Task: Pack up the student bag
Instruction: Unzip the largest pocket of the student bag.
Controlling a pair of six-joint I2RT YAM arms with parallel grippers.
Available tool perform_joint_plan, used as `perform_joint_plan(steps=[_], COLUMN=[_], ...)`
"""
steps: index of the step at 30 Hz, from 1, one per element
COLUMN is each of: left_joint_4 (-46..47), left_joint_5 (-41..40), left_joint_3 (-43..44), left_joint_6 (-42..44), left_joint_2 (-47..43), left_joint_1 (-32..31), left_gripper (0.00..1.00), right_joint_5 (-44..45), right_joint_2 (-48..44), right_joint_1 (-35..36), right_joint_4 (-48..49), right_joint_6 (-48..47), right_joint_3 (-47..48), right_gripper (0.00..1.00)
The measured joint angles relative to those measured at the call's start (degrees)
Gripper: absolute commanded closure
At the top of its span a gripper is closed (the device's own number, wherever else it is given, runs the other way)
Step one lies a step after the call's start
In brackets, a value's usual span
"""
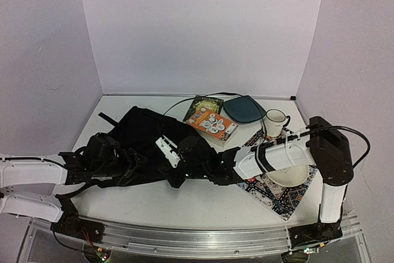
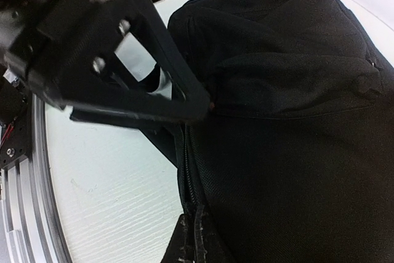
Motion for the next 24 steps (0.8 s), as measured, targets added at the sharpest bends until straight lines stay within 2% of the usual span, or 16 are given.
perform_joint_plan(steps=[2,5,7,10,11,19,24], left_joint_4=[2.06,4.65,6.20,7.10,7.14,-2.56,-8.87], left_joint_5=[-0.75,-1.66,-1.97,-3.09,-3.55,-9.73,-9.51], left_joint_3=[0.40,1.16,1.79,2.11,2.12,3.43,6.42], left_joint_6=[-0.91,-1.98,-1.95,-1.78,-2.02,2.55,8.68], left_joint_2=[2.97,6.97,9.33,10.50,10.42,3.36,-1.20], left_joint_1=[-1.83,-3.78,-4.44,-4.68,-4.69,-4.81,-3.41], left_gripper=[0.36,0.50,0.64,0.92,0.98,1.00,1.00], right_joint_5=[0.23,0.55,1.08,2.63,3.34,10.51,12.09], right_joint_2=[-0.25,-0.66,-0.99,-2.66,-3.50,-13.52,-18.59], right_joint_1=[0.00,0.00,0.00,0.00,0.00,-0.35,-1.04], right_joint_4=[0.31,0.72,1.40,1.81,1.81,1.76,2.09], right_joint_6=[0.02,0.00,0.00,-0.04,-0.08,-0.54,-0.51], right_joint_3=[-0.46,-0.78,-1.31,-3.61,-4.52,-13.74,-17.73], right_gripper=[1.00,1.00,1.00,1.00,1.00,1.00,1.00])
